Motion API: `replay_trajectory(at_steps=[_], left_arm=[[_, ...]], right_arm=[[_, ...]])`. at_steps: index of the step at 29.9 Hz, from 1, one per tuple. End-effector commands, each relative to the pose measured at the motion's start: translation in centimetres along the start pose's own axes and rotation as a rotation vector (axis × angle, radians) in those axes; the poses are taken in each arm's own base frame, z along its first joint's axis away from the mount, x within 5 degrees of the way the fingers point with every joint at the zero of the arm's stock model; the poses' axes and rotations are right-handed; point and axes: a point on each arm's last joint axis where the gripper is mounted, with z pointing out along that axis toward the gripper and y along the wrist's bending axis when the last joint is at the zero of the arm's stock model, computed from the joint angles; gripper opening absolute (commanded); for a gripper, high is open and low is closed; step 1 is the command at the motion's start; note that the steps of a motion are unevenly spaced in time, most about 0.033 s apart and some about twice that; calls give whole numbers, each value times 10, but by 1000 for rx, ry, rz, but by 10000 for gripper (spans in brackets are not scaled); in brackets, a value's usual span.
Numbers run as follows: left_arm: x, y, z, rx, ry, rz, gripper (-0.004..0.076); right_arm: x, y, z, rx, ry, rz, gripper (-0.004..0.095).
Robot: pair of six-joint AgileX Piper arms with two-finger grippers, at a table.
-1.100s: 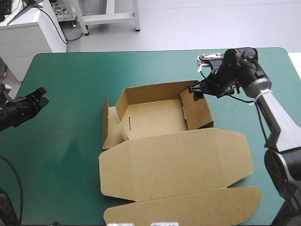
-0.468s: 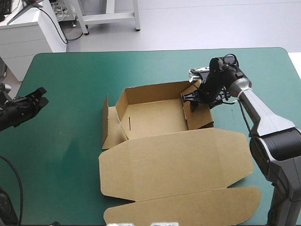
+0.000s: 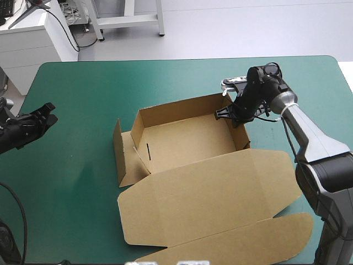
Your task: Fold the box
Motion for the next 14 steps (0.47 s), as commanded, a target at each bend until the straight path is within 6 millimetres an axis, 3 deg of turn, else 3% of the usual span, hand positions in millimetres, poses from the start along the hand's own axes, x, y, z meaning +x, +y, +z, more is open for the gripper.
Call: replay_trajectory(at_steps=[1,5,8,14], left_arm=[[-10,-12,-11,41,-72,-15,-8],[-10,-12,-11,39,-74,-15,-8],[-10,-12,-11,37,-72,5,-8],[-5,-15,-11,66,-23,138,26]], right_arm=[[11,7,-76,7,-166,-31,0],[30,10,-130,46,-296,-49,0],[42,15,-159,19,-388,-53,0],[59,26,-190,-72,-471,-57,0]])
